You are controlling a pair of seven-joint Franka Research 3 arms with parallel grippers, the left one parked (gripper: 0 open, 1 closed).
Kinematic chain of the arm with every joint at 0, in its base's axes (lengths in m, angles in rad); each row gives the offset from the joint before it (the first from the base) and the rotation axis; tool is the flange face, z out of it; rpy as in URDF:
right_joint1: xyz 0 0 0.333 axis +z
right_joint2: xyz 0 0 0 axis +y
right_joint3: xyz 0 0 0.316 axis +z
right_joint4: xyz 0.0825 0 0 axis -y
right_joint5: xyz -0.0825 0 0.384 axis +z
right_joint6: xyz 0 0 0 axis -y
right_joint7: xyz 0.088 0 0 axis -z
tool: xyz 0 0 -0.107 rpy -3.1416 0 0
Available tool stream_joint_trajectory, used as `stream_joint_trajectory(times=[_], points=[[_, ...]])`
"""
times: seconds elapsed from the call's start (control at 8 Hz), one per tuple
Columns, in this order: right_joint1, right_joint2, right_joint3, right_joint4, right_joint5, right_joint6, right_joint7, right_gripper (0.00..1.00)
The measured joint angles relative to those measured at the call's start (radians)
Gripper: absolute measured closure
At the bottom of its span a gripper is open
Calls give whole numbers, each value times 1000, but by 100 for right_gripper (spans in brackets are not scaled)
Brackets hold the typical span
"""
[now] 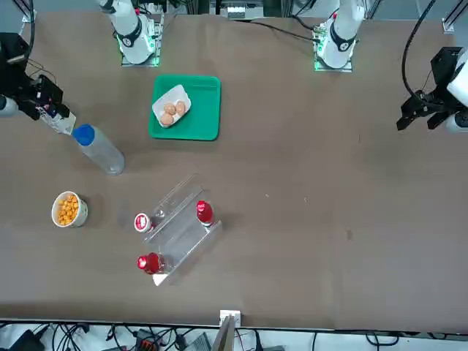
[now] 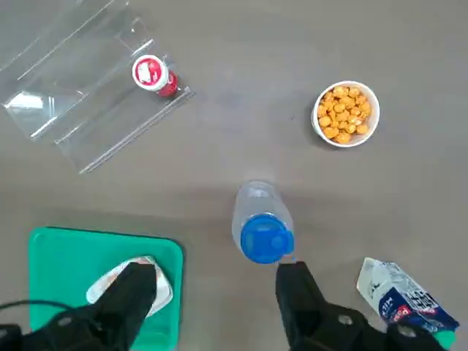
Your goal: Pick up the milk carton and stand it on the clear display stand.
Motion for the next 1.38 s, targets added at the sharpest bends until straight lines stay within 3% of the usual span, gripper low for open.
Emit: stream_joint_trajectory(times=[0.25, 0.62, 1.38], points=[[-16, 0, -9, -13, -21, -23, -146, 0], [-122, -14, -26, -98, -23, -11, -480, 0], [-343, -97, -30, -423, -24, 269, -1018, 0]])
